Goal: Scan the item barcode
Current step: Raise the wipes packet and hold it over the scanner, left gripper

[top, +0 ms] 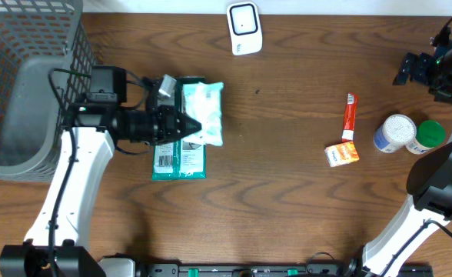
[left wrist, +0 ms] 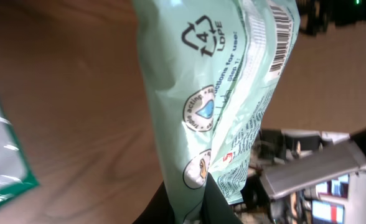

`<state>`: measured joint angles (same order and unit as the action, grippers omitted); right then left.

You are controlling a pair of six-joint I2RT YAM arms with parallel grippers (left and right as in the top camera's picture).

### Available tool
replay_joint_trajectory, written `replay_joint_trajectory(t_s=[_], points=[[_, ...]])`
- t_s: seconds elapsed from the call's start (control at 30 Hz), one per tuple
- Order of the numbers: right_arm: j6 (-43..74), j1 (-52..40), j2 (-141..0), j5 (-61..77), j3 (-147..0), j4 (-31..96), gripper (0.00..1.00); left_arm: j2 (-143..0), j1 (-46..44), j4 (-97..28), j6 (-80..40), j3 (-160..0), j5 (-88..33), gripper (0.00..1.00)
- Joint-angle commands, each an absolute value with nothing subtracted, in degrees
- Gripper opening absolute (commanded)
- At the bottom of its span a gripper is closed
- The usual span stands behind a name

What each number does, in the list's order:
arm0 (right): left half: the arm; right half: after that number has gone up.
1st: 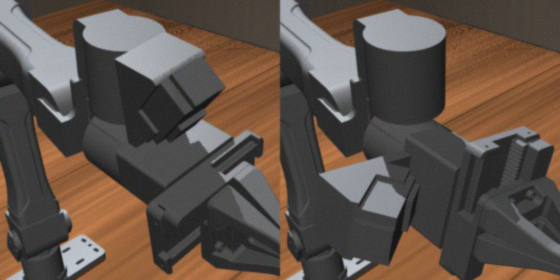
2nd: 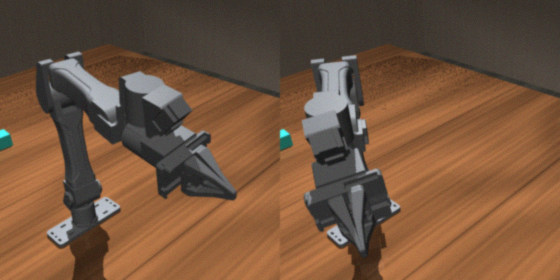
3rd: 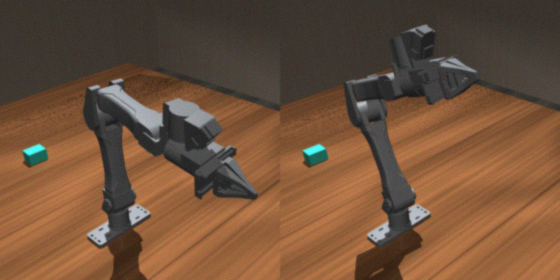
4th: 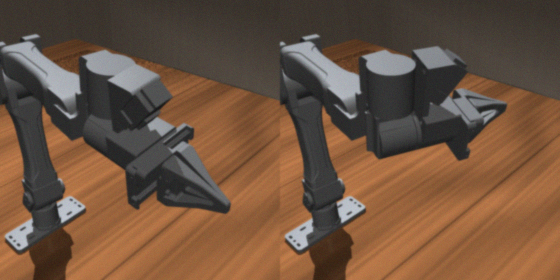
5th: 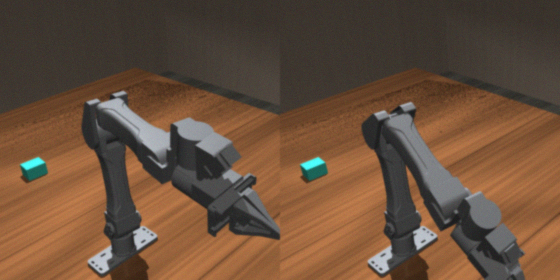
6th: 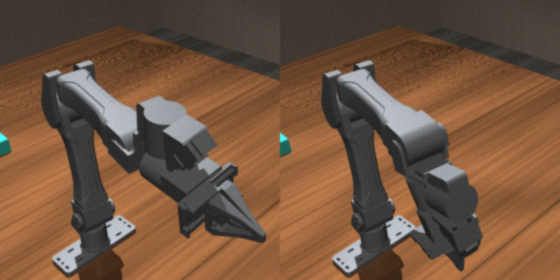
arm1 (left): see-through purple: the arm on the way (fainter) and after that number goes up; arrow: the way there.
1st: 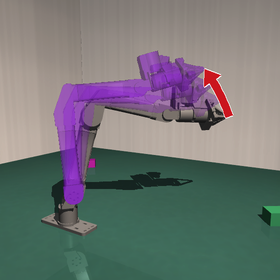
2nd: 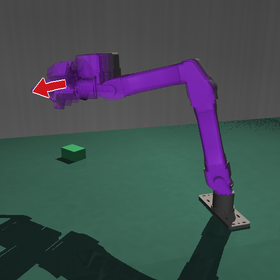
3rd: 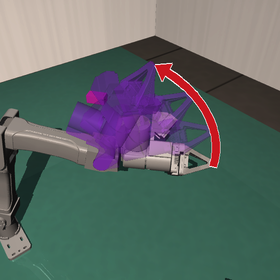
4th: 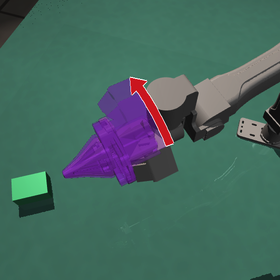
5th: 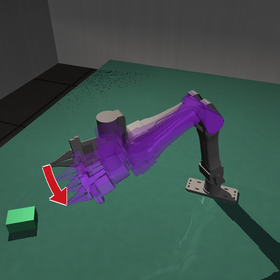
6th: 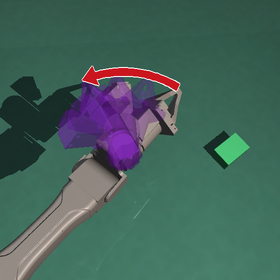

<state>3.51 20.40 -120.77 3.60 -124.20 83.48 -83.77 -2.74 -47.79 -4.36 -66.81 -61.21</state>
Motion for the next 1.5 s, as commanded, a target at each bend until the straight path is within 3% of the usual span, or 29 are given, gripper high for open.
replay_joint_trajectory(t_s=[0.0, 0.2, 0.77, 1.03, 1.2, 1.47], points=[[4.23, 20.38, -119.63, 3.44, -124.86, 83.53, 0.99, -82.17, -5.89, -48.86, -5.26, -67.48, -63.35, 0.07], [4.23, 20.38, -119.63, 3.42, -124.86, 83.5, 0.99, -82.17, -8.82, -49.89, -7.88, -67.48, -56.51, 0.07], [4.23, 20.38, -119.63, 3.44, -124.86, 83.53, 0.99, -82.17, -8.88, -49.82, -8.32, -67.48, -55.24, 0.07], [4.23, 20.38, -119.63, 3.44, -124.86, 83.53, 0.99, -82.19, -12.58, -50.3, -13.47, -78.43, -34.92, 0.07], [4.23, 20.38, -119.63, 3.44, -124.86, 83.53, 0.99, -84.25, -18.55, -50.96, -13.45, -94.85, -10.09, 0.07], [4.23, 20.38, -119.63, 3.44, -124.86, 83.53, 0.99, -99.0, -20.23, -51.4, -6.81, -118.93, -1.15, 0.07]])
